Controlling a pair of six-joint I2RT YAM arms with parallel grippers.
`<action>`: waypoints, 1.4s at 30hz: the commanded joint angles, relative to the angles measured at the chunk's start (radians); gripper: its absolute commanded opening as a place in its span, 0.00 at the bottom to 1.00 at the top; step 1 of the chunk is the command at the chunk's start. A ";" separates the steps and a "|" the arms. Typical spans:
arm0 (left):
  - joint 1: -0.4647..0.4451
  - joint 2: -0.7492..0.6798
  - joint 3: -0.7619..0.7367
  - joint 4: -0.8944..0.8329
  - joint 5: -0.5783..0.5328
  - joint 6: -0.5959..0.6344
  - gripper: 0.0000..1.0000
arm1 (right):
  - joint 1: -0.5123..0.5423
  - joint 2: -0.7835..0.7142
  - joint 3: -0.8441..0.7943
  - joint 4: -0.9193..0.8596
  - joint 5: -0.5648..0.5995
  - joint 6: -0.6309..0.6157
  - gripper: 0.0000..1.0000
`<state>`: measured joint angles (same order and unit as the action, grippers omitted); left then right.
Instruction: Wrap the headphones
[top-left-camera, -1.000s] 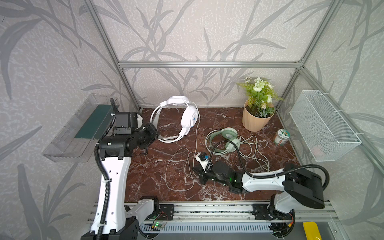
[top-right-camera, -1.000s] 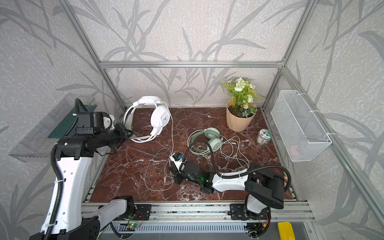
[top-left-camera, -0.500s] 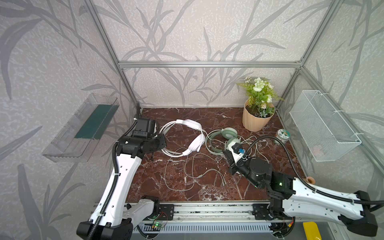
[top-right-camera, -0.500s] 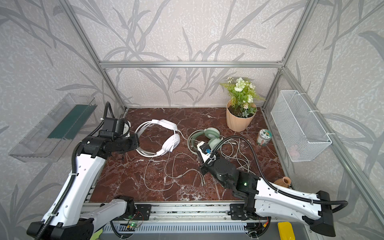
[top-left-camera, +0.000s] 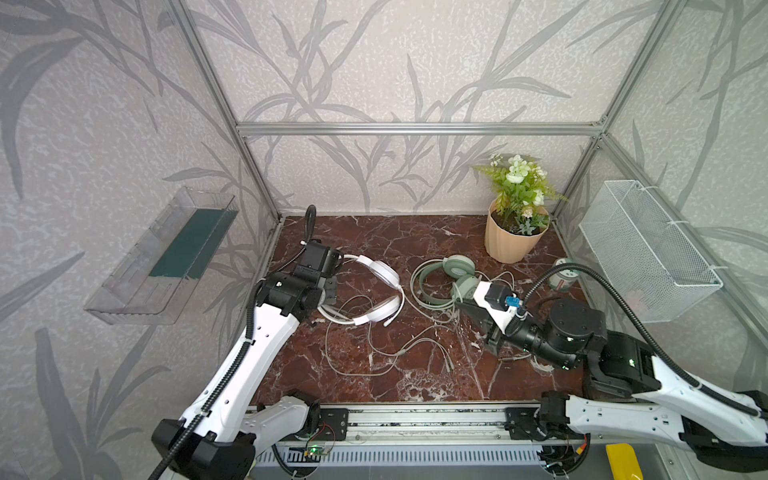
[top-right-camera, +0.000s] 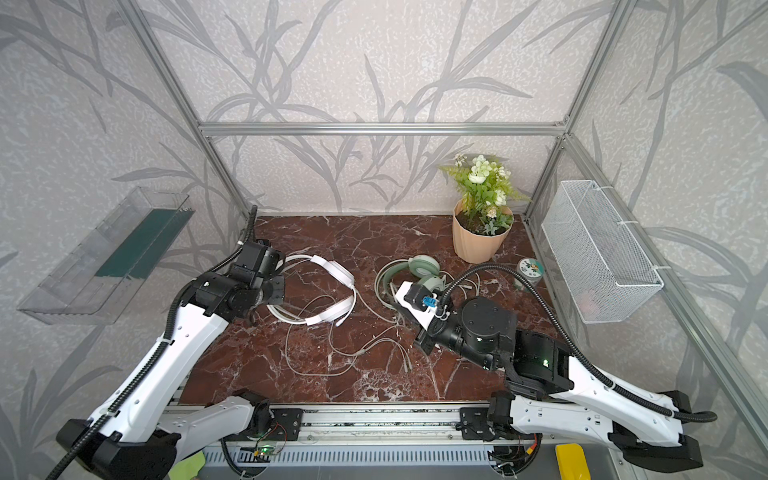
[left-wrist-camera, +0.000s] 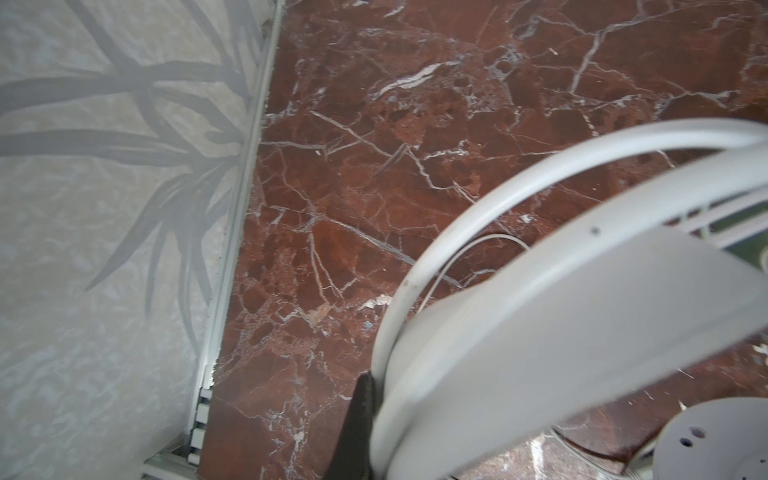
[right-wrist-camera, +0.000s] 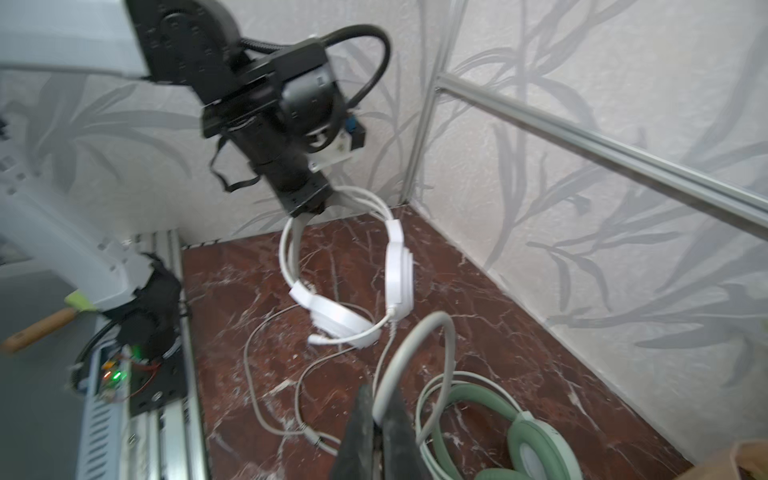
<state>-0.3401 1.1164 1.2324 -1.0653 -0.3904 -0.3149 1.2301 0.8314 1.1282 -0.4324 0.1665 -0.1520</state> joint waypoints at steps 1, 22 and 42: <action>-0.002 0.034 0.055 -0.001 -0.114 -0.041 0.00 | 0.074 0.059 0.063 -0.192 -0.209 -0.069 0.00; 0.009 0.157 0.054 0.009 0.001 -0.070 0.00 | 0.348 0.404 0.374 -0.424 0.029 -0.308 0.00; -0.251 -0.015 -0.126 -0.034 0.113 -0.050 0.00 | 0.104 0.565 0.684 -0.334 -0.134 -0.484 0.00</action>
<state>-0.5526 1.1454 1.1004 -1.0851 -0.2607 -0.3519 1.3979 1.3750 1.7710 -0.7673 0.1112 -0.6189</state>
